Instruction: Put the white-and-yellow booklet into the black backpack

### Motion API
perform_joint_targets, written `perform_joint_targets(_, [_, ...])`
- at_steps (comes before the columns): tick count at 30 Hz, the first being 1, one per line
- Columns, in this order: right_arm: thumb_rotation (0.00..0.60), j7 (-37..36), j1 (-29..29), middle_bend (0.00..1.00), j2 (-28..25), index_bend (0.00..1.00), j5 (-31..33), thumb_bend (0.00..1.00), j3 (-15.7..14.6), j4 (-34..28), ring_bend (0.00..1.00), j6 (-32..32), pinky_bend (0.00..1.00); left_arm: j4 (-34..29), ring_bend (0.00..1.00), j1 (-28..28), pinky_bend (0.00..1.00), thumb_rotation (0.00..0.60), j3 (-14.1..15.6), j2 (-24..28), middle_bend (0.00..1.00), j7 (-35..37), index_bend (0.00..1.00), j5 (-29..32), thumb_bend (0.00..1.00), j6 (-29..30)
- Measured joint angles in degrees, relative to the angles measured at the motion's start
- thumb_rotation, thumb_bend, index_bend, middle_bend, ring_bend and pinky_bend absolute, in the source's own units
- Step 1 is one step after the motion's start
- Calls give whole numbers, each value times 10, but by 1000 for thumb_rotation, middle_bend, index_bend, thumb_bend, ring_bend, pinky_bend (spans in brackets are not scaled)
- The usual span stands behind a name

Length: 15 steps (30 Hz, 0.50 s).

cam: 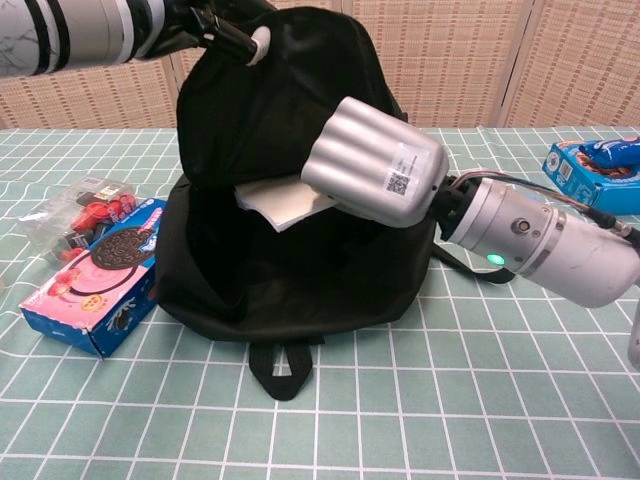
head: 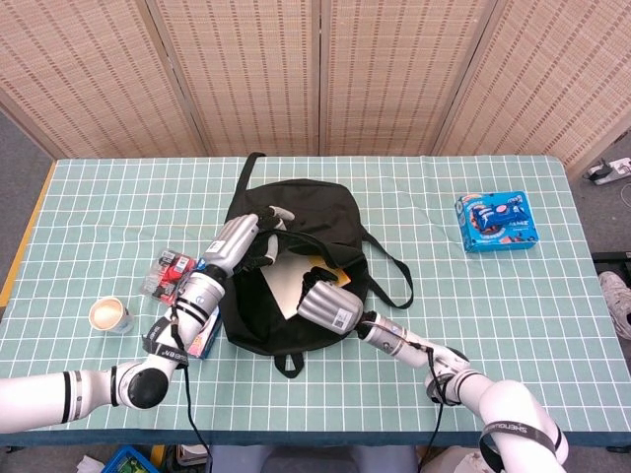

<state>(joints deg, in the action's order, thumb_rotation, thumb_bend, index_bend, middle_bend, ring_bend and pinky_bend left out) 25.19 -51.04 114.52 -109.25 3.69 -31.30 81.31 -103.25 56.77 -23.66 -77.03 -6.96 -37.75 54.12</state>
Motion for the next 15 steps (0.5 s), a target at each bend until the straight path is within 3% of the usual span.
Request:
perform_joint_targets(9, [600,-5,-12,828,26,1000,24,278,-3,57,692,-17,743,-7,193,-5,112,600,0,11,250,11,669,3,713,0])
perform_joint_targets(12, [600,-13,-14,753,37,983,40,184,-2,78,646,-31,705,-11,193,-6,112,600,2,16,250,12,668,3,713,-1])
perform_joint_targets(14, [600,-16,-14,658,42,856,48,87,-1,82,568,-38,661,-12,193,-7,112,600,3,18,250,13,668,2,713,-2])
perform_joint_targets(15, [600,-16,-13,583,45,715,54,41,-1,83,516,-43,621,-13,193,-7,112,600,3,18,250,15,667,2,713,-3])
